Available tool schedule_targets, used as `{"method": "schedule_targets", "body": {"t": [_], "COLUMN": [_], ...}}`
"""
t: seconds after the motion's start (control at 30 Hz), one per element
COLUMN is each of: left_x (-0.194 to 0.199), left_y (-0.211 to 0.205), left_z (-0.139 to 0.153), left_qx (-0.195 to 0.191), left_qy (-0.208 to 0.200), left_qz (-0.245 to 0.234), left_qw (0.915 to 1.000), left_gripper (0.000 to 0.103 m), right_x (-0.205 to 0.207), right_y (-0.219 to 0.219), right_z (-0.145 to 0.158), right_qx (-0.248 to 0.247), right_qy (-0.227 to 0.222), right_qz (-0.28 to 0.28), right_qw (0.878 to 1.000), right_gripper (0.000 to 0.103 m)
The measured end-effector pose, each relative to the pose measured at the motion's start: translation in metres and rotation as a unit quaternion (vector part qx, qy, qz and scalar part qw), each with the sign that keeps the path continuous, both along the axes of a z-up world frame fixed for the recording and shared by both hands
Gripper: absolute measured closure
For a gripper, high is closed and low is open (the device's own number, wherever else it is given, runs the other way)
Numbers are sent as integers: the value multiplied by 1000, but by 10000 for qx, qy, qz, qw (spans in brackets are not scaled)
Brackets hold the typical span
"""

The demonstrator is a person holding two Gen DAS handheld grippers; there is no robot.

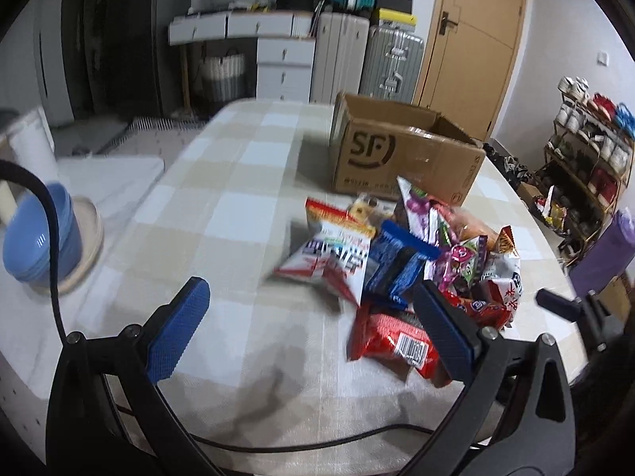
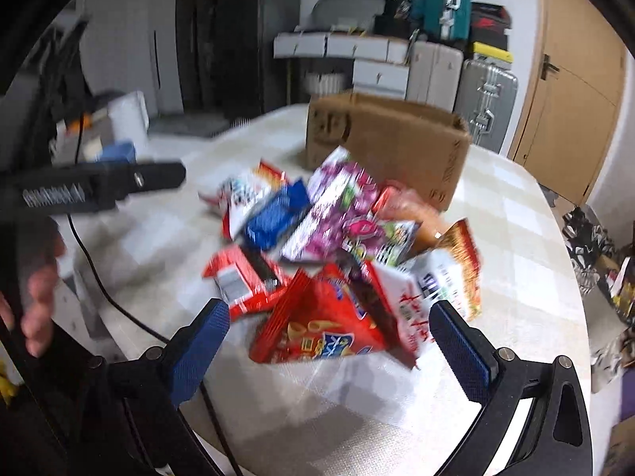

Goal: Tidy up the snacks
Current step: 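Grasp a red snack bag with the right gripper while the left gripper approaches another red bag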

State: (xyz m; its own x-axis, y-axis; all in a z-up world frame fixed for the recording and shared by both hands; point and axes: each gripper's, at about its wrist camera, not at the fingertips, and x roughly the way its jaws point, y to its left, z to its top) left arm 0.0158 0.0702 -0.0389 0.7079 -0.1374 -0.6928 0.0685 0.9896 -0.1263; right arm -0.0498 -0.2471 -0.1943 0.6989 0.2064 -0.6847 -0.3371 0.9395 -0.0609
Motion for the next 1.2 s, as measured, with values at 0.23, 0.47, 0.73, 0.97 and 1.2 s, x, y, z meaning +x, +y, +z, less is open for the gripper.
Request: {"method": "schedule_targets", "body": {"t": [0.23,0.47,0.73,0.97,1.2], "left_x": [9,8,12,15,16], "left_y": [13,-3,-14,-11,-9], "left_z": [-17,-24,-34,-40,-46], "left_qx": [-367,-172,-219,-289,-478], "left_qy": [445,583,804,902,1038], "left_qz": [90,-193,-320,-269,-239], "left_qw": [9983,9980,9960,9951,9932], "left_gripper": [1,1,1,1,1], "right_x": [24,33,21,13,4], "right_y": [-1,6,4,-5,-8], "right_z": [-17,-28,-23,-14,-7], "right_qx": [-18,-202,-126,178,374], "right_qy": [475,635,558,498,386], "right_qz": [-69,-60,17,33,110], "right_qw": [9988,9978,9984,9986,9985], "right_gripper": [20,38,52,68,76]}}
